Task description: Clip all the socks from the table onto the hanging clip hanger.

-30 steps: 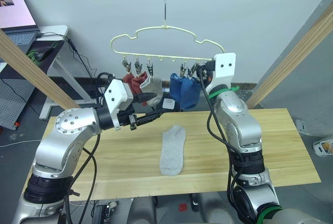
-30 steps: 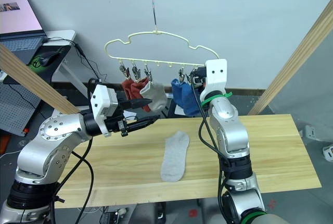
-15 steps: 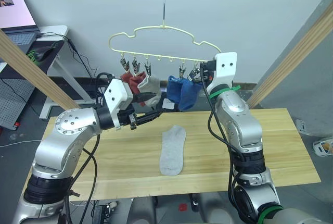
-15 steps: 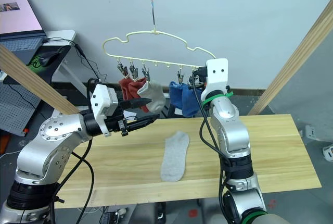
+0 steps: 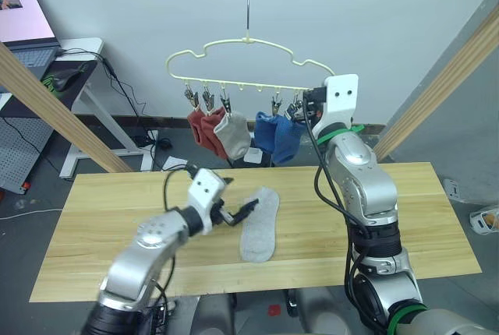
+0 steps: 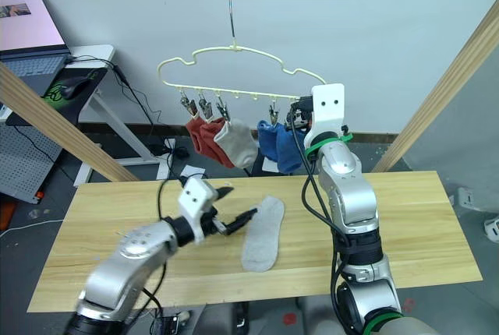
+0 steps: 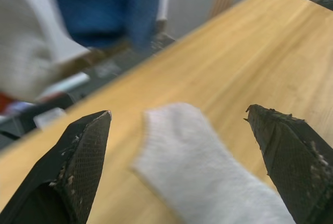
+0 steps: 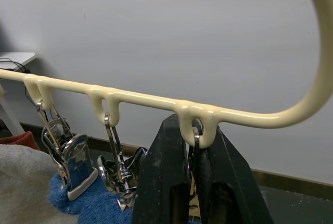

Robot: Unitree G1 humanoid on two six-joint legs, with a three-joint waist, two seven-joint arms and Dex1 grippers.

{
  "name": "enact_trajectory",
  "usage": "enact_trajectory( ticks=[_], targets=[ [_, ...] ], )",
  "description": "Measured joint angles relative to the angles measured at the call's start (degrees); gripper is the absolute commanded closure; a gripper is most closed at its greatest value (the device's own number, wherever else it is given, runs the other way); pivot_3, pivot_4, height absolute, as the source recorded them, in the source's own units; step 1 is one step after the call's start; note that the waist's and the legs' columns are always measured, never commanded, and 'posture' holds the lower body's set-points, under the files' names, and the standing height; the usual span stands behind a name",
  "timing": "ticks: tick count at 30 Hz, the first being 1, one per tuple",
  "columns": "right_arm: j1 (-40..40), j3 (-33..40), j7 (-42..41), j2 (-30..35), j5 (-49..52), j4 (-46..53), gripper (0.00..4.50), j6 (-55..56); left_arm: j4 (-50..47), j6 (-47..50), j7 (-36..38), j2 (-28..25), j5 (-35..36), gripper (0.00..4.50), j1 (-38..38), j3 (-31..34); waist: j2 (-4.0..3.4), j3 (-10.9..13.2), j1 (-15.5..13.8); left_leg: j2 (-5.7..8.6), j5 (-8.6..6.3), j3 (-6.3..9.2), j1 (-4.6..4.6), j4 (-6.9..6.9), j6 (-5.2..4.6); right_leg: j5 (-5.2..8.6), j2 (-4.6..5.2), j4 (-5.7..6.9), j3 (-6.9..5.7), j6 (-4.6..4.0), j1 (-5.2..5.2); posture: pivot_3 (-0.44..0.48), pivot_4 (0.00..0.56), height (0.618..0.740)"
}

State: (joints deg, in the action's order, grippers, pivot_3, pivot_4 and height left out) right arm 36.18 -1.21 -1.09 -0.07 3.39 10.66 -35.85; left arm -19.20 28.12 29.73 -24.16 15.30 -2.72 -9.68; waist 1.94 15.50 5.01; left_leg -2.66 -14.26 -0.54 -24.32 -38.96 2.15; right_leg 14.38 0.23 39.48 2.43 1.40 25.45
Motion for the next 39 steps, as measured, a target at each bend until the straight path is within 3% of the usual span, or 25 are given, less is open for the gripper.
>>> enact_trajectory(
  ticks=[5, 13, 32, 39],
  targets=[
    [0.10, 0.01, -0.02, 0.22, 0.00, 0.51, 4.50, -0.69, 9.22, -0.06, -6.15, 6.45, -6.50, 0.03, -2.06, -4.79, -0.02, 0.01, 0.17, 0.05, 0.00, -0.05, 0.18, 0.02, -0.02, 0.00, -0.07, 0.01, 0.03, 0.00, -0.11, -0.151, 0.266, 0.738],
    [0.13, -0.10, -0.05, 0.01, 0.02, 0.59, 4.50, -1.03, 18.50, -0.62, -8.38, 9.53, -12.60, 0.03, -5.63, -8.05, -0.02, 0.01, 0.16, 0.03, 0.00, -0.08, 0.22, 0.05, -0.02, 0.00, -0.08, -0.03, 0.07, 0.00, -0.14, -0.155, 0.265, 0.738],
    [0.12, -0.16, 0.02, -1.00, 0.02, 0.97, 4.50, -1.79, 22.73, -3.98, -6.52, 11.06, -16.42, 4.39, -6.39, -8.91, -0.02, 0.01, 0.21, -0.01, 0.00, -0.09, 0.29, 0.15, -0.03, 0.01, -0.08, -0.19, 0.07, 0.02, -0.22, -0.167, 0.272, 0.738],
    [0.11, -0.15, 0.03, -1.07, 0.02, 1.45, 4.50, -2.07, 21.94, -7.52, -6.53, 11.84, -14.95, 4.48, -3.50, -6.64, -0.02, 0.02, 0.29, -0.05, -0.01, -0.10, 0.22, 0.23, -0.03, 0.01, -0.07, -0.41, 0.07, 0.02, -0.21, -0.165, 0.273, 0.738]
  ],
)
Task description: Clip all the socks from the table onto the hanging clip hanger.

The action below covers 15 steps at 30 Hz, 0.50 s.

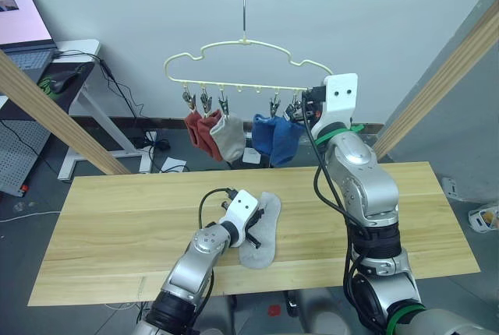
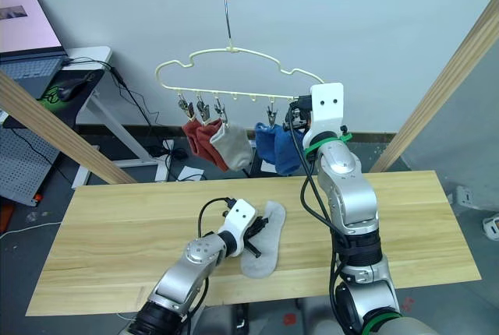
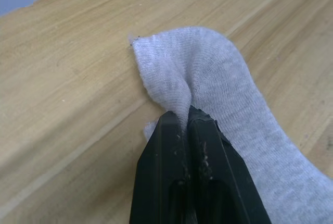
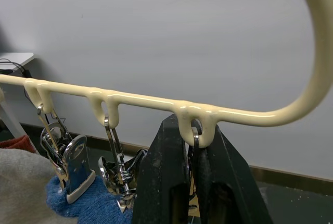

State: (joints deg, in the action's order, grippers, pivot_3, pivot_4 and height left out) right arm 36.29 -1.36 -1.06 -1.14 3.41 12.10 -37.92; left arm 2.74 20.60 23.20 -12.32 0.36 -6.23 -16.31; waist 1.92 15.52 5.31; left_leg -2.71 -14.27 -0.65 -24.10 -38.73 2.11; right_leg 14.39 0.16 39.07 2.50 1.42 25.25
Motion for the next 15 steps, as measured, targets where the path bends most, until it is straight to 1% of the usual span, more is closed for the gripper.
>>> enact_trajectory(
  ticks=[5, 9, 13, 15],
  targets=[
    [0.00, 0.00, -0.01, 0.02, 0.00, 0.07, 4.50, 0.00, -2.53, -4.89, -0.15, -0.44, 0.92, 4.48, 1.61, 3.36, -0.02, 0.02, 0.12, -0.03, 0.00, 0.02, -0.03, 0.02, 0.00, 0.00, 0.02, -0.03, -0.01, 0.00, 0.01, -0.155, 0.274, 0.738],
    [0.00, 0.01, -0.02, 0.04, 0.00, 0.08, 4.50, 0.00, -3.40, -6.21, -1.25, -0.89, 1.27, 4.48, 2.20, 6.30, -0.02, 0.02, 0.22, -0.02, 0.00, 0.00, -0.03, 0.03, 0.00, 0.00, 0.03, -0.05, 0.00, 0.00, 0.01, -0.149, 0.273, 0.738],
    [0.00, 0.03, -0.05, 0.06, 0.00, 0.08, 4.50, 0.02, -3.37, -5.95, -1.89, -0.68, 1.60, 3.47, 3.28, 8.03, -0.02, 0.04, 0.23, -0.03, -0.01, 0.02, -0.05, 0.05, -0.01, 0.01, 0.03, -0.08, -0.02, 0.01, 0.02, -0.146, 0.272, 0.738],
    [0.00, 0.00, -0.05, 0.01, 0.00, 0.08, 4.50, 0.03, -3.37, -5.95, -2.11, -0.47, 1.81, 2.83, 3.29, 8.30, -0.02, 0.04, 0.23, -0.02, -0.01, 0.01, -0.05, 0.05, -0.01, 0.01, 0.03, -0.08, -0.01, 0.01, 0.02, -0.146, 0.272, 0.738]
  ],
)
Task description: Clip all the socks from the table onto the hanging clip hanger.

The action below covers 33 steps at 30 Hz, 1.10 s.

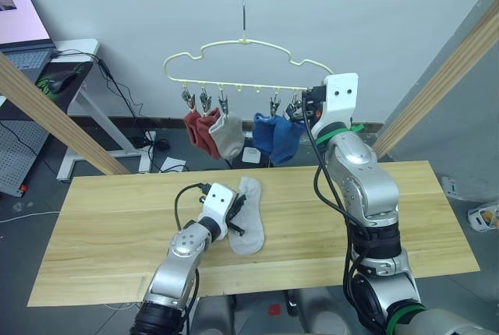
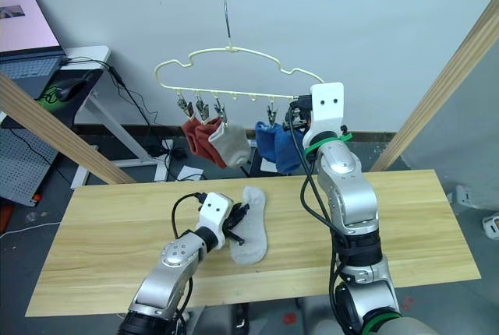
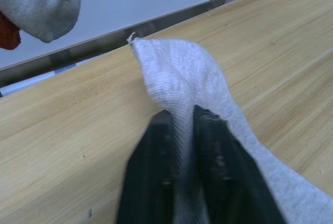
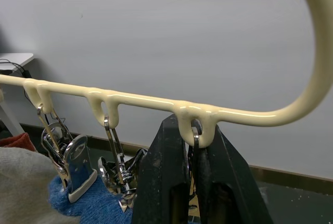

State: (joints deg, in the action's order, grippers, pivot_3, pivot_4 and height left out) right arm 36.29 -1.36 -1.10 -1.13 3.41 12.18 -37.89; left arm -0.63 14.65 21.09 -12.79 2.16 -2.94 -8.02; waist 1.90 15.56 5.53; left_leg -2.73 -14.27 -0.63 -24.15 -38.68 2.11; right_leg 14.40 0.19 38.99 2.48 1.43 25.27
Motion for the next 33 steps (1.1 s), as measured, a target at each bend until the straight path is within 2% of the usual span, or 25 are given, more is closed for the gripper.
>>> enact_trajectory(
  ticks=[9, 19, 30, 33],
  targets=[
    [0.00, -0.01, -0.05, 0.08, 0.00, 0.00, 4.50, 0.05, -0.92, 1.19, -4.14, 2.34, -0.40, 0.07, -0.05, 1.03, 0.00, 0.01, 0.01, 0.00, 0.00, 0.00, -0.01, 0.01, 0.00, 0.00, 0.00, -0.01, 0.00, 0.00, 0.01, -0.145, 0.273, 0.738],
    [0.01, -0.28, -0.11, 0.13, 0.00, -0.08, 4.50, 0.27, -0.85, 10.72, -7.38, 9.10, -0.24, 0.03, -5.06, -0.77, 0.02, 0.01, 0.18, 0.07, 0.00, 0.01, -0.05, 0.03, 0.00, 0.03, -0.07, -0.04, -0.02, 0.05, 0.02, -0.145, 0.271, 0.738],
    [0.01, -0.41, -0.08, 0.07, 0.00, -0.08, 4.50, 0.45, 2.84, 16.53, -10.46, 10.39, -1.77, 0.03, -7.41, -1.76, 0.02, 0.02, 0.45, 0.06, 0.00, 0.02, -0.07, 0.07, 0.00, 0.03, -0.05, -0.07, -0.02, 0.05, 0.03, -0.151, 0.271, 0.738],
    [0.01, -0.41, -0.07, -0.03, 0.00, -0.08, 4.50, 0.45, 2.58, 17.47, -10.66, 10.52, -1.80, 0.58, -7.40, -1.71, 0.02, 0.02, 0.55, 0.06, 0.00, 0.02, -0.06, 0.08, 0.00, 0.04, -0.05, -0.07, -0.02, 0.07, 0.03, -0.152, 0.270, 0.738]
  ],
)
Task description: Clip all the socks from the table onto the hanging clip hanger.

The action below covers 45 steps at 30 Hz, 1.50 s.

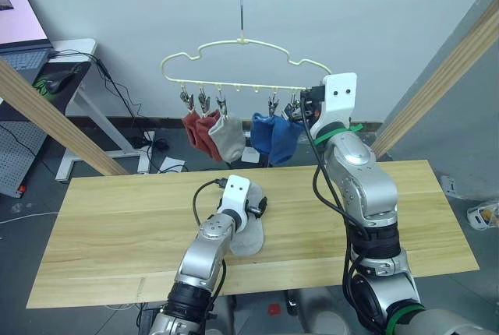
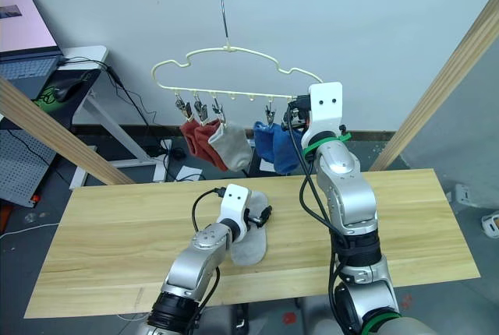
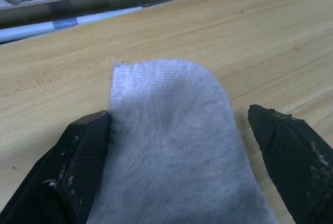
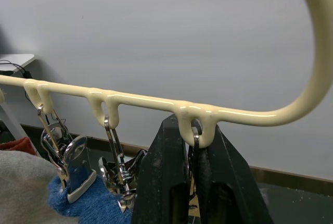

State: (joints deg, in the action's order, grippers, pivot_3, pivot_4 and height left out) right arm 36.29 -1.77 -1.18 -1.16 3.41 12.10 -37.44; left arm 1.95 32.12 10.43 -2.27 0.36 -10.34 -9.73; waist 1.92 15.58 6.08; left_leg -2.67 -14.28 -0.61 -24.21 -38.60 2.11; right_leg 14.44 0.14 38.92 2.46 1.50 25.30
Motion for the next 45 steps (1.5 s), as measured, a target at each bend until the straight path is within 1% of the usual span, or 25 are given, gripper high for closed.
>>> enact_trajectory(
  ticks=[1, 5, 12, 15, 16, 18, 22, 26, 29, 35, 40, 45],
  targets=[
    [0.00, 0.00, 0.00, -0.01, 0.00, 0.00, 4.50, 0.00, -0.11, 0.29, -0.18, 0.08, 0.00, 0.90, 0.01, 0.06, 0.00, 0.00, 0.02, 0.00, 0.00, 0.00, 0.00, 0.00, 0.00, 0.00, 0.00, 0.00, 0.00, 0.00, 0.00, -0.152, 0.270, 0.738],
    [0.00, -0.01, 0.00, -0.05, 0.00, 0.00, 4.50, 0.00, -0.50, 1.28, -0.83, 0.31, 0.01, 1.82, 0.05, 0.07, 0.00, 0.00, 0.09, 0.00, 0.00, 0.00, 0.00, 0.01, 0.00, 0.00, 0.00, -0.01, 0.01, 0.00, 0.00, -0.152, 0.268, 0.738],
    [-0.01, -0.03, 0.00, -0.14, 0.01, 0.00, 4.50, 0.00, -0.70, 1.68, -0.25, 0.29, 0.36, 3.60, 0.44, -0.01, 0.00, 0.00, 0.14, 0.00, 0.00, -0.02, 0.02, 0.13, 0.00, -0.01, 0.01, -0.06, 0.01, -0.01, 0.00, -0.155, 0.264, 0.738],
    [-0.01, -0.06, 0.00, -0.17, 0.01, 0.01, 4.50, 0.00, -0.76, 1.46, 0.42, 0.26, 0.61, 4.33, 0.64, -0.14, 0.00, 0.00, 0.15, 0.00, 0.00, -0.02, 0.03, 0.20, 0.00, -0.01, 0.01, -0.09, 0.01, -0.02, 0.01, -0.157, 0.263, 0.738],
    [-0.01, -0.06, 0.01, -0.19, 0.01, 0.01, 4.50, 0.00, -0.76, 1.17, 0.50, 0.17, 0.60, 4.48, 0.65, -0.22, 0.00, 0.00, 0.15, 0.00, 0.00, -0.02, 0.03, 0.21, 0.00, -0.01, 0.01, -0.10, 0.01, -0.02, 0.01, -0.157, 0.263, 0.738],
    [-0.03, -0.07, 0.01, -0.25, 0.01, 0.04, 4.50, 0.00, -0.73, -0.14, 0.96, -0.05, 0.54, 4.48, 0.71, -0.69, 0.00, 0.00, 0.15, 0.00, 0.00, -0.02, 0.03, 0.26, 0.01, -0.01, 0.01, -0.13, 0.02, -0.02, 0.02, -0.157, 0.263, 0.738],
    [-0.51, -0.08, 0.06, -0.58, 0.02, 0.62, 4.50, -0.02, -1.18, -8.09, 3.98, -0.82, -0.05, 4.48, 0.09, -3.65, 0.00, 0.00, 0.10, -0.01, 0.01, -0.05, 0.03, 0.45, 0.02, -0.03, 0.06, -0.29, 0.04, -0.06, 0.03, -0.166, 0.259, 0.738],
    [-1.03, -0.07, 0.20, -0.99, 0.02, 1.89, 4.50, -0.88, -1.37, -18.21, 8.01, -1.49, -1.71, 4.48, -4.13, -8.38, 0.00, 0.00, 0.05, -0.01, 0.01, -0.08, 0.00, 0.53, 0.02, -0.04, 0.13, -0.38, 0.05, -0.06, 0.04, -0.183, 0.256, 0.738],
    [-1.23, -0.08, 0.39, -1.26, 0.04, 3.65, 4.50, -2.42, -1.04, -23.59, 9.14, -0.77, -2.79, 4.48, -6.87, -10.32, 0.00, 0.00, 0.11, -0.01, 0.01, -0.11, -0.03, 0.56, 0.01, -0.03, 0.16, -0.42, 0.06, -0.05, 0.06, -0.197, 0.257, 0.738],
    [-1.37, 0.32, 1.24, -1.29, 0.13, 8.37, 4.50, -6.97, 6.56, -34.51, 7.82, 0.33, -6.21, 4.48, -11.43, -11.48, 0.00, 0.00, 0.65, 0.02, 0.01, -0.09, -0.02, 0.57, 0.01, -0.03, 0.08, -0.40, 0.03, -0.05, 0.08, -0.229, 0.255, 0.738],
    [-1.35, 0.50, 1.22, -1.06, 0.17, 10.09, 4.50, -9.42, 12.12, -40.77, 5.14, 0.46, -8.16, 4.48, -13.51, -10.71, 0.00, 0.00, 0.86, 0.03, 0.01, -0.08, -0.03, 0.56, 0.01, -0.03, 0.05, -0.39, 0.01, -0.04, 0.08, -0.237, 0.254, 0.738],
    [-1.35, 0.50, 1.19, -0.83, 0.24, 10.71, 4.50, -10.76, 14.39, -45.09, 3.07, 1.53, -8.88, 4.48, -15.25, -9.58, 0.00, 0.00, 1.17, 0.04, 0.01, -0.09, -0.06, 0.56, 0.01, -0.02, 0.09, -0.41, 0.02, -0.04, 0.08, -0.236, 0.257, 0.738]
  ],
)
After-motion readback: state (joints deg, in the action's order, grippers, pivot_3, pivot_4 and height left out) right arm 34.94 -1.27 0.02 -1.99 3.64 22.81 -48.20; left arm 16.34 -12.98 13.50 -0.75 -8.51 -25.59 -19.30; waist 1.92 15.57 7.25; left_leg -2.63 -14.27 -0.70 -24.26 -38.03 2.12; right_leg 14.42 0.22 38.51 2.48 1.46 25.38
